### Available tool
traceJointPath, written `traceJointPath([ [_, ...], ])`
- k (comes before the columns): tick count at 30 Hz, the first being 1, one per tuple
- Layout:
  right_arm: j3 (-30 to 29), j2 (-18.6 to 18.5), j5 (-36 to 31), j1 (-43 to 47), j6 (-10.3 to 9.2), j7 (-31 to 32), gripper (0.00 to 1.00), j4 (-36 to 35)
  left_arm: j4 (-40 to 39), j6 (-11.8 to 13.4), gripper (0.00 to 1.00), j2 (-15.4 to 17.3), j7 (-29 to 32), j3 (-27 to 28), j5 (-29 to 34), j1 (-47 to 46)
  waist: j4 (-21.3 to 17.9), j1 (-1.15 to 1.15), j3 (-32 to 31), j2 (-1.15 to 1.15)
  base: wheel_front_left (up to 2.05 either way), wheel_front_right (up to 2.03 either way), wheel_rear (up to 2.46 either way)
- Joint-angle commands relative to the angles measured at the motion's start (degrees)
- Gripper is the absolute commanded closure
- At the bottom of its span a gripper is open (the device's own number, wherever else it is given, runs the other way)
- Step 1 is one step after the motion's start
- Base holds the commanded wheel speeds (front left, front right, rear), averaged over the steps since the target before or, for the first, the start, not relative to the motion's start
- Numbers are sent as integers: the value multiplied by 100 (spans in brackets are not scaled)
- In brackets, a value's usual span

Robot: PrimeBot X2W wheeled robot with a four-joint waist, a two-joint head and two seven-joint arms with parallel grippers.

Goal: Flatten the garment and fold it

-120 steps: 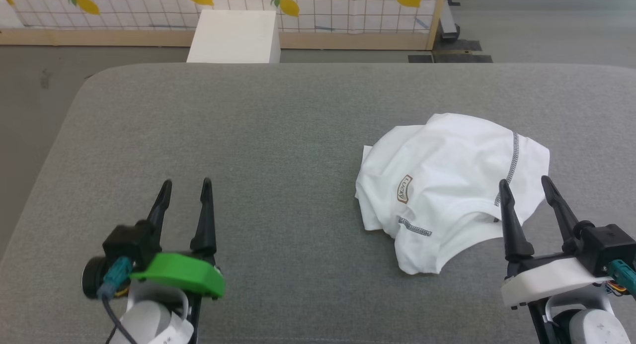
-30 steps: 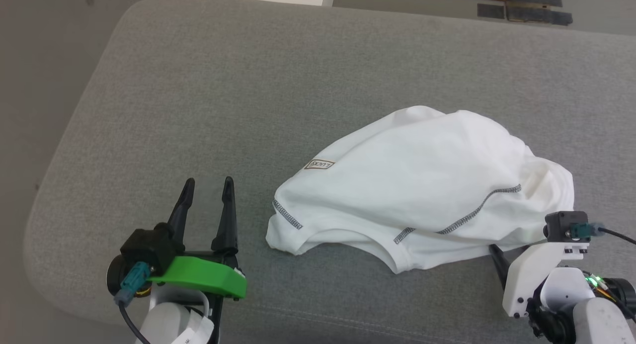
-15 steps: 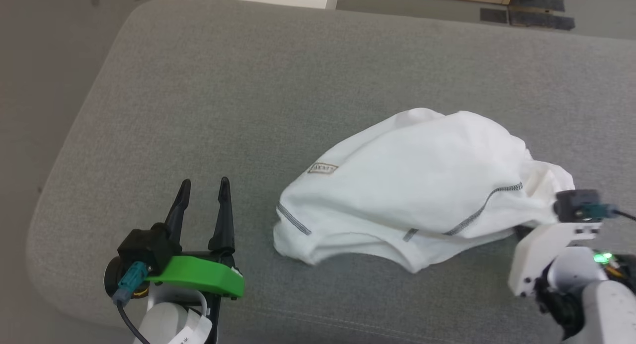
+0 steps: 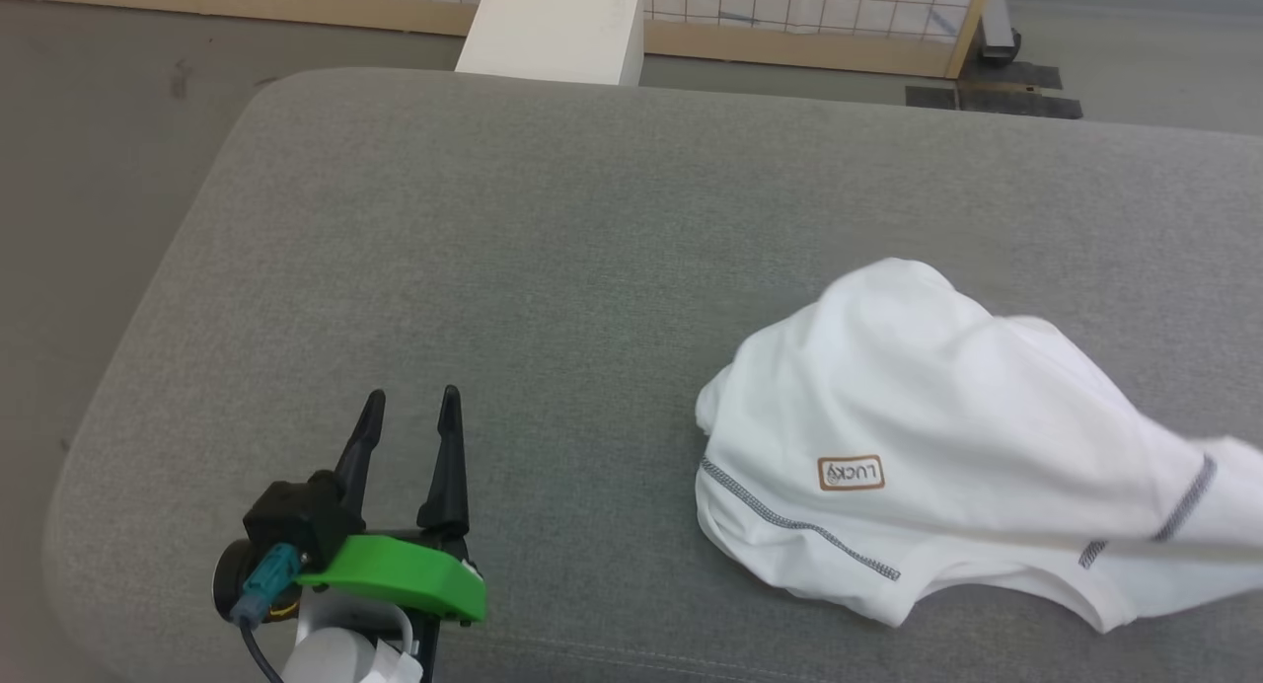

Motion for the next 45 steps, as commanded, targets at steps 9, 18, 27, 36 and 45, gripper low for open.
traceJointPath([
  [9, 577, -3, 147, 228, -9, -1039, 0, 223, 281, -125, 0, -13, -15, -291, -7, 59, -217, 0, -150, 0, 0, 0, 0],
  [18, 1949, -3, 536, 386, -9, -2122, 0, -265, 902, -74, 0, -13, 1079, -1437, -741, -590, -629, 0, -40, 0, 0, 0, 0],
  [27, 2476, -3, 704, 343, -9, -2158, 0, -423, 1794, 289, 0, -13, 2753, -2070, -1235, -1316, -963, 0, 196, 0, 0, 0, 0],
  [36, 2651, -3, 817, 224, -9, -2186, 0, -475, 2296, 674, 0, 75, 3811, -2337, -988, -1741, -1121, 0, 402, 0, 0, 0, 0],
  [45, 2728, -3, 887, 173, -9, -2197, 0, -472, 2018, 1031, 100, 156, 3086, -1928, -1015, -1972, -1053, 0, 421, 0, 0, 0, 0],
])
